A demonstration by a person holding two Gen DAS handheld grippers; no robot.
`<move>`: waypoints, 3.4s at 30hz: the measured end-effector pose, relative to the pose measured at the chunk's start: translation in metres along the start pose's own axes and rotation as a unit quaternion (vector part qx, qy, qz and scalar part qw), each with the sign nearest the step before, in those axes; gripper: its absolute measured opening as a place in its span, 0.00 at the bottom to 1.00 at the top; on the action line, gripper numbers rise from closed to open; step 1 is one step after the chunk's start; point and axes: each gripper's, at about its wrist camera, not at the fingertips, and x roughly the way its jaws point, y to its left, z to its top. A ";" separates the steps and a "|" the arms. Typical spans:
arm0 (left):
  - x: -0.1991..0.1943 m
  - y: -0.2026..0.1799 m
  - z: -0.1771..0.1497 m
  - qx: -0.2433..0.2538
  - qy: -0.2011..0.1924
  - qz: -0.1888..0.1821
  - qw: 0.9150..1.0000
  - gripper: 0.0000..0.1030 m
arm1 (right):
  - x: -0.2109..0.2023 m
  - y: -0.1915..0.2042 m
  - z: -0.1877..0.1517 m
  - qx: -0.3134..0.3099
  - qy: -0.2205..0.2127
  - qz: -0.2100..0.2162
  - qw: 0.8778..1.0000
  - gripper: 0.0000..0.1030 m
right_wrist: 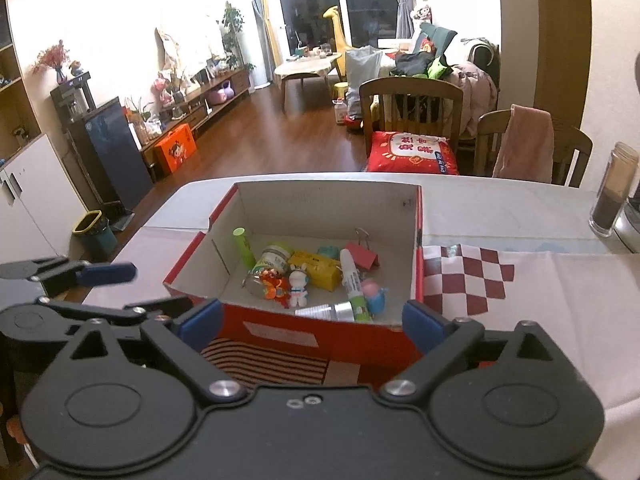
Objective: Organize rigid objects
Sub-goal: 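Withdraw both tools from the box toward the remaining items, then grasp the pink heart case with the left tool while the right tool grasps the yellow bottle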
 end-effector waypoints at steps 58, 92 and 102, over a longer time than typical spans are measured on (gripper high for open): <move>0.090 -0.073 -0.122 0.063 0.112 -0.056 0.990 0.82 | 0.113 -0.029 -0.101 0.079 0.117 -0.037 0.989 0.99; 0.101 -0.069 -0.106 0.048 0.113 -0.100 0.987 0.66 | 0.117 -0.047 -0.096 0.124 0.115 -0.016 0.985 0.76; 0.086 -0.051 -0.105 0.021 0.107 -0.087 0.990 0.66 | 0.124 -0.027 -0.095 0.068 0.126 -0.042 0.989 0.72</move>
